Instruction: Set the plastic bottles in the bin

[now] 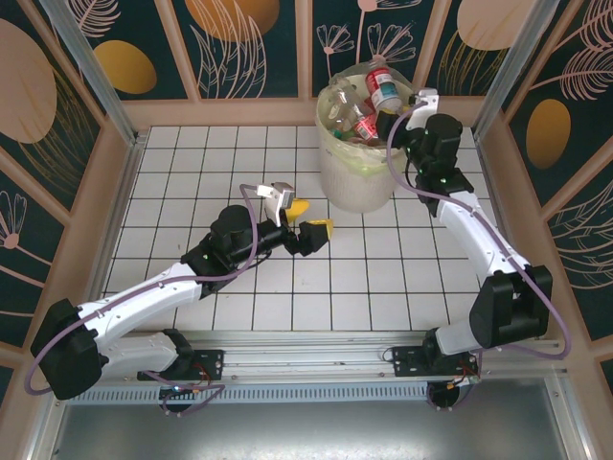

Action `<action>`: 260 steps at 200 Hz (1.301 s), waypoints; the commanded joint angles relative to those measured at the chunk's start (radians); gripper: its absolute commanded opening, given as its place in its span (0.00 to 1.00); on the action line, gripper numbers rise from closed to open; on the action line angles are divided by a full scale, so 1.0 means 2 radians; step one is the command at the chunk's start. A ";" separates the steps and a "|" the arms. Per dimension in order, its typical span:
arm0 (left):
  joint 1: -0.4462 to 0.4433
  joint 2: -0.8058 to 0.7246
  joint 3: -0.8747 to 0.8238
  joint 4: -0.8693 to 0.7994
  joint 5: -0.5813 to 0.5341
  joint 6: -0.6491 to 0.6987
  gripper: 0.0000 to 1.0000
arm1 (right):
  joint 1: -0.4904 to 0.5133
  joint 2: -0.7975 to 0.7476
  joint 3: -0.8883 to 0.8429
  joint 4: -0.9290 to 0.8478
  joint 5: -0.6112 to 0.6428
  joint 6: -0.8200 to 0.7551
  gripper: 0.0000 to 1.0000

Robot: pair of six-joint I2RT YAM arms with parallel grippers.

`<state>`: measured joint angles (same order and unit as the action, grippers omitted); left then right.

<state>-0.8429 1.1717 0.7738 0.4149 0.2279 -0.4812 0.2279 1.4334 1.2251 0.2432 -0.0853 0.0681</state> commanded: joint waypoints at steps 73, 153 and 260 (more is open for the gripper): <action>0.002 -0.009 0.007 -0.012 -0.003 0.015 0.99 | -0.026 -0.011 0.091 -0.065 -0.047 -0.009 0.79; 0.002 -0.059 0.034 -0.092 -0.116 0.157 0.99 | -0.025 -0.108 0.019 -0.104 -0.071 -0.011 0.96; 0.020 -0.143 -0.072 -0.063 -0.366 0.198 0.98 | -0.026 -0.342 -0.244 -0.082 0.059 0.039 0.99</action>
<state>-0.8261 0.9463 0.7094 0.2352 -0.3683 -0.0959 0.1776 0.8352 0.8341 0.0471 -0.0830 0.0887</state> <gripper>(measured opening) 0.985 0.989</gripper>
